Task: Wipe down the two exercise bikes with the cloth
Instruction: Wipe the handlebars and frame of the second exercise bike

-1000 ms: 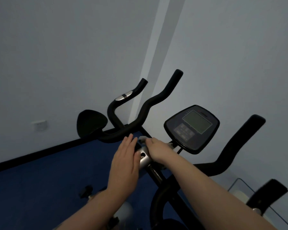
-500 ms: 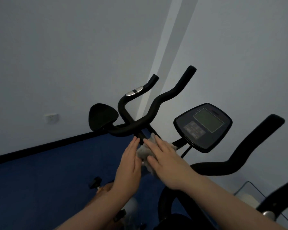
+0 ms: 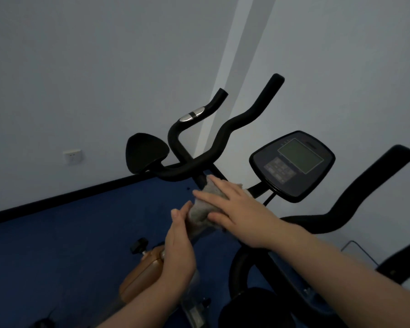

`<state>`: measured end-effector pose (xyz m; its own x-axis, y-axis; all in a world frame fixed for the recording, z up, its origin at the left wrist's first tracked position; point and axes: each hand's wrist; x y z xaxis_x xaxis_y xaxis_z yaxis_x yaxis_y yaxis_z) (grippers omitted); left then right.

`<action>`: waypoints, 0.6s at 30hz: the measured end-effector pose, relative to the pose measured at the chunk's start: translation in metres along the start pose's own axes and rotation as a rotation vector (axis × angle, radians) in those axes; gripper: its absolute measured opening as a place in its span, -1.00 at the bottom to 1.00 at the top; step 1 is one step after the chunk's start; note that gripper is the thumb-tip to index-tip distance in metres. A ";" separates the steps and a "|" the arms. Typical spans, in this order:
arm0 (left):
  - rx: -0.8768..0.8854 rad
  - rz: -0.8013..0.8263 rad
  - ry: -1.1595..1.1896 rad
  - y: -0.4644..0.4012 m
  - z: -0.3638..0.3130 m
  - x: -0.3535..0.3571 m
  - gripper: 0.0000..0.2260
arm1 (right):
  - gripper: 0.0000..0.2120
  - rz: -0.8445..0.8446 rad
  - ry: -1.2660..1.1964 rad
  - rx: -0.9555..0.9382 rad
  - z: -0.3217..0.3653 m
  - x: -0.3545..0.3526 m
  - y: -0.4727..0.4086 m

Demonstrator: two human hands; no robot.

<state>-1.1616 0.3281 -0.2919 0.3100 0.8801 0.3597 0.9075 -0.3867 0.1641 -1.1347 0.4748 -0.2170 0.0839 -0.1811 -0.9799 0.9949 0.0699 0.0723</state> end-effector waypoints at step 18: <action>0.129 0.001 -0.202 0.098 -0.009 0.031 -0.49 | -0.77 -0.174 -0.386 0.047 0.016 -0.053 0.066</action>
<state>-1.0654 0.3144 -0.2562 0.3496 0.9221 0.1662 0.9319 -0.3605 0.0400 -1.0726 0.4735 -0.1573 -0.0802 -0.5411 -0.8371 0.9968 -0.0377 -0.0711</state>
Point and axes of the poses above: each hand's wrist, its own y-axis away from the middle knuckle, its own x-axis out of the palm, z = x × y, and after that the axes turned 1 degree about -x, right-handed
